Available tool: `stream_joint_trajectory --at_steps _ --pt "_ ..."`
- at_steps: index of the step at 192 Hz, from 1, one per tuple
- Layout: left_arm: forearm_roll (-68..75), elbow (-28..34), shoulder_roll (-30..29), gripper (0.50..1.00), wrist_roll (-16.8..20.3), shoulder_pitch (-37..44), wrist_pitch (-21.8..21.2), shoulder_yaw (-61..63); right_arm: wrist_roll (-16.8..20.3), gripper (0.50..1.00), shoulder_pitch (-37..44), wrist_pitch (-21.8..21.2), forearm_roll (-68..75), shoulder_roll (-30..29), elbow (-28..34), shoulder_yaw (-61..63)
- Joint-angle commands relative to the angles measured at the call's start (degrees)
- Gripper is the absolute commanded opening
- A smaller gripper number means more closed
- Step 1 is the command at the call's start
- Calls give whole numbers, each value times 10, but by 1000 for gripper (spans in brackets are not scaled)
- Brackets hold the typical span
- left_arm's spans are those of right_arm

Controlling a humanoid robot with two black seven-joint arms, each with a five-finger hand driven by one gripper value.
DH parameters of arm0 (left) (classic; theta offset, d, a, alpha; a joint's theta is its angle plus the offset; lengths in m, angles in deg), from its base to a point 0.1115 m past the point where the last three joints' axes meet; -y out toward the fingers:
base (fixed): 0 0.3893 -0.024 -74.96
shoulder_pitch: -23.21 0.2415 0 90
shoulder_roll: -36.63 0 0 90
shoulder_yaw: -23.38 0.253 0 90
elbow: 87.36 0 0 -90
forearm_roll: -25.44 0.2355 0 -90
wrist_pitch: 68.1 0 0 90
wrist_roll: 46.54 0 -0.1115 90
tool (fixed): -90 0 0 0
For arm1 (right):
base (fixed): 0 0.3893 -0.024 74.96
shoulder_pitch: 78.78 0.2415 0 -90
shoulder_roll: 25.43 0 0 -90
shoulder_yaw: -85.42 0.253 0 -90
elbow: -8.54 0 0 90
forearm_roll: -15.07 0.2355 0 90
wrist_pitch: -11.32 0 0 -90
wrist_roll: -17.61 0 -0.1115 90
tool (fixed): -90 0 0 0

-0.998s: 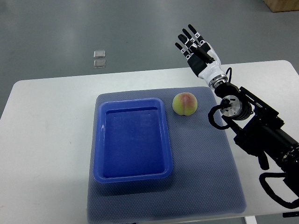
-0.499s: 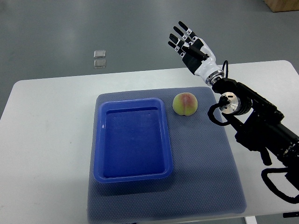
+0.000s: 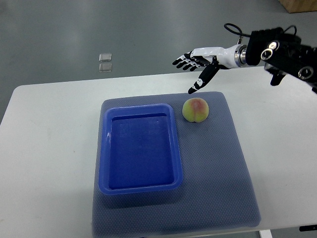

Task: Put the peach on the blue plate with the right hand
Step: 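Swing the right hand over and lower it toward the peach, then close the right hand fingers around the peach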

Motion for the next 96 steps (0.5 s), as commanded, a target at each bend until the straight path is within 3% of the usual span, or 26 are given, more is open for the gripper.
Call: stream_joint_trajectory --at_steps 1,42,96 --pt "-2 -2 0 1000 1 0 1 0 39 932 76 -32 -12 10 23 -78" --pt "-3 -2 0 1000 0 0 0 -1 43 932 121 -40 -17 -1 47 -129" --pt "-4 -3 0 1000 0 0 0 0 43 930 85 4 -20 -39 44 -132"
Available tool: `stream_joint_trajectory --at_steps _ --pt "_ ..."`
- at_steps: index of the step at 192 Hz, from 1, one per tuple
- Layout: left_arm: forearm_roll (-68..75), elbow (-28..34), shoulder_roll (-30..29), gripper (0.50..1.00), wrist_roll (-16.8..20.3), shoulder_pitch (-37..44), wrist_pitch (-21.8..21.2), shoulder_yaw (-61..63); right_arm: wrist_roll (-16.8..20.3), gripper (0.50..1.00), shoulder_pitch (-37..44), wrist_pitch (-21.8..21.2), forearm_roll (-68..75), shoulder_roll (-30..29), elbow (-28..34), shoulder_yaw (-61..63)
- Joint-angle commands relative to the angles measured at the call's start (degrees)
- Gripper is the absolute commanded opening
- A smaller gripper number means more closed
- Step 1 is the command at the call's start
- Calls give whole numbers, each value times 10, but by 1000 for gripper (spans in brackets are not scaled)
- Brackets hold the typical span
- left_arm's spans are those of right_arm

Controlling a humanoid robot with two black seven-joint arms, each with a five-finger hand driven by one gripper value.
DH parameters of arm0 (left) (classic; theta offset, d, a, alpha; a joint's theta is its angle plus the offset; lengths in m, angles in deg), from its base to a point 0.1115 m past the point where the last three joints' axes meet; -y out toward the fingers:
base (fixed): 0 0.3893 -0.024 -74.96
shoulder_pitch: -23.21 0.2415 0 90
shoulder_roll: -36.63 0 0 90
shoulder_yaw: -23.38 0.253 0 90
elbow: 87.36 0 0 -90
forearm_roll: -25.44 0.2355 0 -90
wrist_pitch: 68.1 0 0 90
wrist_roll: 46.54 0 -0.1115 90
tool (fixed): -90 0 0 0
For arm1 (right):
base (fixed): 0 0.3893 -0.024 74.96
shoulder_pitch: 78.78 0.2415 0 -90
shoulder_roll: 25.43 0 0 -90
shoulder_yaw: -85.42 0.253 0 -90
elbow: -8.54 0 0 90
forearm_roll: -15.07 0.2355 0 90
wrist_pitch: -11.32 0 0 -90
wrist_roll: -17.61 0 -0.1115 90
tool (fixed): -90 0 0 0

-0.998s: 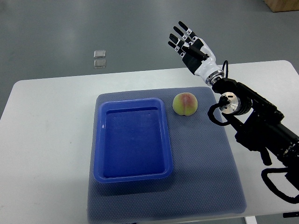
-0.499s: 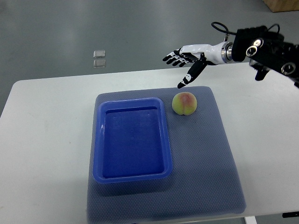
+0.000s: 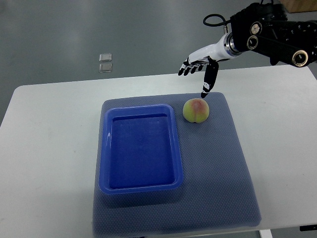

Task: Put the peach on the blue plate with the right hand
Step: 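Close the right hand fingers around the peach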

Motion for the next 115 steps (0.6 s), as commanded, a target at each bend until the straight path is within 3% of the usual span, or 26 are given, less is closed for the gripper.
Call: stream_joint_trajectory --at_steps 1,115 --pt "0 0 0 1000 0 0 0 0 0 930 -12 14 -1 -8 -2 -1" --pt "0 -2 0 1000 0 0 1 0 0 930 -100 98 -26 -62 -50 -21"
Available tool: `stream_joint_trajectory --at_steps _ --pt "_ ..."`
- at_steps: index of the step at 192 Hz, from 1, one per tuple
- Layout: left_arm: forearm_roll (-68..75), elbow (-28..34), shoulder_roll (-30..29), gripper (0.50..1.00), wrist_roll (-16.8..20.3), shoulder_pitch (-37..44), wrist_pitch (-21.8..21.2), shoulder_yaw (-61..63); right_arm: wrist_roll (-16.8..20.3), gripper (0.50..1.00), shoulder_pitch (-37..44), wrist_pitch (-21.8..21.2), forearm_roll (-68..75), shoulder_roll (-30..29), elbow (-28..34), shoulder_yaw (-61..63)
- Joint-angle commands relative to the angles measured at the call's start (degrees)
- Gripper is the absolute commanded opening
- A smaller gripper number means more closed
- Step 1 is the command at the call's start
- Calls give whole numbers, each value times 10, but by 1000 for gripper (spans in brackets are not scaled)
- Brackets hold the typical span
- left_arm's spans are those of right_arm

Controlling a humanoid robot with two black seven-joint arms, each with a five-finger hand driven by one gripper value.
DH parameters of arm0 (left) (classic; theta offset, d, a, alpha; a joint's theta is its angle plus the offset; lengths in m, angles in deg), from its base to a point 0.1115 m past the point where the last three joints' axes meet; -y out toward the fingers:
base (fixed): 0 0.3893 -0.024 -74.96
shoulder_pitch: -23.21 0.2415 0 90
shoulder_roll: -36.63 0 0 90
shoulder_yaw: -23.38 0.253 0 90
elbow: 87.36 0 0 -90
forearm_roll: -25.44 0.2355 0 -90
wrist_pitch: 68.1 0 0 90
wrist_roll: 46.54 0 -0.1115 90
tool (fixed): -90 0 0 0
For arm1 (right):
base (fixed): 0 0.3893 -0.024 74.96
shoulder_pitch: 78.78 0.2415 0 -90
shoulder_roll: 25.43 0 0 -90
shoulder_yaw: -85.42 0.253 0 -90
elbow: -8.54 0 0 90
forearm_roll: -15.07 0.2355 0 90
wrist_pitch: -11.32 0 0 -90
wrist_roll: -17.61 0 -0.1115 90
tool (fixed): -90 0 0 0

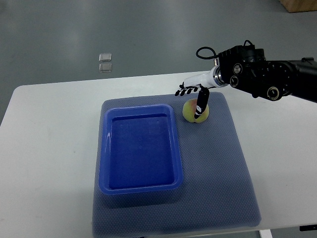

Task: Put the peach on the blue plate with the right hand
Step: 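Close the right hand fingers around the peach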

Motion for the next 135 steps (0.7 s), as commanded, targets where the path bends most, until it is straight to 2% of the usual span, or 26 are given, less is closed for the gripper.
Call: stream_joint_trajectory --at_steps 1,50,72,108,109,117,128,129,135 --pt "0 1 0 1000 -1 1 -1 1 0 928 -7 14 -2 -4 -6 -3" --pt "0 2 0 1000 -1 1 -1 1 -1 924 -27 27 -4 -12 -20 -7" --pt "0 1 0 1000 -1 1 -1 1 -2 874 -41 44 -4 -13 -22 -6" --pt "0 1 0 1000 -1 1 -1 1 -3 866 -48 51 -5 -13 -24 -6" --pt "0 1 0 1000 -1 1 -1 1 -4 848 -48 51 -5 -13 -24 -7" --pt "0 0 0 1000 -1 1 -1 1 -4 815 -48 51 -5 -13 -24 -7" --pt "0 0 0 1000 -1 1 -1 1 -4 815 -48 51 -5 -13 -24 -7" --pt "0 1 0 1000 -1 1 -1 1 -5 777 -49 51 -5 -13 -24 -7" --pt "0 1 0 1000 -1 1 -1 1 -5 746 -50 52 -5 -13 -24 -7"
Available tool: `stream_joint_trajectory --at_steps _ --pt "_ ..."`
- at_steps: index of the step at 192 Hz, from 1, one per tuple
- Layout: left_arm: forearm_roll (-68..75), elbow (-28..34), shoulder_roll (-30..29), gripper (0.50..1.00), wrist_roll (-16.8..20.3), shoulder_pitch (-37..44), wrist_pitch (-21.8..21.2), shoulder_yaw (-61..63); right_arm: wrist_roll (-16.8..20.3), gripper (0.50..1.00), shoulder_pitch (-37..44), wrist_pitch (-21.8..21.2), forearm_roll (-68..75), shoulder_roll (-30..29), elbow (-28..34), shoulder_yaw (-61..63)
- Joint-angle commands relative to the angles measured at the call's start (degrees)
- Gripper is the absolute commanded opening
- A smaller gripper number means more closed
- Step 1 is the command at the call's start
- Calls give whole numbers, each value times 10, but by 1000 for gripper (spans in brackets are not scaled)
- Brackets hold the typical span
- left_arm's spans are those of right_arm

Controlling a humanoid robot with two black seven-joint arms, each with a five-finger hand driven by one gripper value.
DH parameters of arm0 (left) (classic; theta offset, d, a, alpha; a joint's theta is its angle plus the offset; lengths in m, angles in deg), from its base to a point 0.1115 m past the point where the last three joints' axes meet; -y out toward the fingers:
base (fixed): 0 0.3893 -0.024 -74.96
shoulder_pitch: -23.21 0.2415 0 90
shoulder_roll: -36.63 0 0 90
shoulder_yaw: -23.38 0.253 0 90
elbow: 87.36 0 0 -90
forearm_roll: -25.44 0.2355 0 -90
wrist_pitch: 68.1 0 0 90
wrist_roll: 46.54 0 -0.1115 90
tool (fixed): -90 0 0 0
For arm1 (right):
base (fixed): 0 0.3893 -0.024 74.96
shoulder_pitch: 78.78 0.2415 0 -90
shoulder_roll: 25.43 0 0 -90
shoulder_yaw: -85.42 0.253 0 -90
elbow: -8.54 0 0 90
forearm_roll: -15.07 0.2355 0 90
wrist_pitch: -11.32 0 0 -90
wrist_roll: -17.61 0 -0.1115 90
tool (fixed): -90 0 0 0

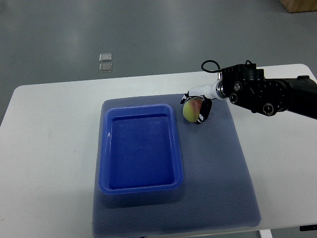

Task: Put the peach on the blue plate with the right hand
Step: 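Close the right hand fingers around the peach, then lift the peach off the mat with the right hand, then carry the peach over the blue tray and lower it inside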

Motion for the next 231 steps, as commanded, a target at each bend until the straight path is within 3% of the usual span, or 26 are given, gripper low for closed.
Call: stream_joint_trajectory --at_steps 1,14,15,25,35,36,42,62,63,79,88,89,110,124,125,129,151,195,225,226,231 --pt "0 1 0 1000 0 0 0 0 -1 746 -3 1 0 0 0 0" --pt "0 1 0 1000 0 0 0 0 -2 733 -3 1 0 0 0 0" --pt "0 0 0 1000 0 0 0 1 -3 701 -3 5 0 0 0 1" --pt "0 0 0 1000 0 0 0 1 -3 631 -3 11 0 1 2 1" --pt "0 0 0 1000 0 0 0 1 -3 631 -3 11 0 1 2 1" --pt "0 0 0 1000 0 0 0 1 -3 542 4 6 1 9 9 2" --pt "0 -1 0 1000 0 0 0 1 -2 500 8 2 3 15 11 2" --pt "0 -1 0 1000 0 0 0 1 -3 500 30 -4 4 32 27 3" --pt "0 -1 0 1000 0 0 0 1 -4 500 59 -20 8 56 55 6" --pt "0 -1 0 1000 0 0 1 1 -4 500 110 -53 11 104 114 6" --pt "0 -1 0 1000 0 0 1 1 -4 500 110 -53 11 104 114 6" --pt "0 -2 0 1000 0 0 1 1 -4 500 148 -72 11 139 148 7" --pt "1 -3 0 1000 0 0 1 1 -5 500 212 -115 12 216 226 8" --pt "1 -4 0 1000 0 0 1 1 -6 500 222 -118 13 231 242 8" --pt "1 -8 0 1000 0 0 1 1 -6 500 247 -128 18 264 281 8" --pt "1 -10 0 1000 0 -1 1 1 -6 500 256 -128 21 276 296 8" --pt "1 -17 0 1000 0 -1 1 2 -5 500 273 -133 24 314 336 7" --pt "1 -19 0 1000 -1 -1 1 2 -6 502 275 -124 27 311 340 8" --pt "1 -18 0 1000 -1 -2 1 1 -6 502 280 -97 77 260 337 8" --pt "1 -18 0 1000 0 -2 2 1 -5 502 287 -82 97 224 333 6" --pt "1 -18 0 1000 0 -2 2 2 -5 502 287 -76 101 207 330 3"
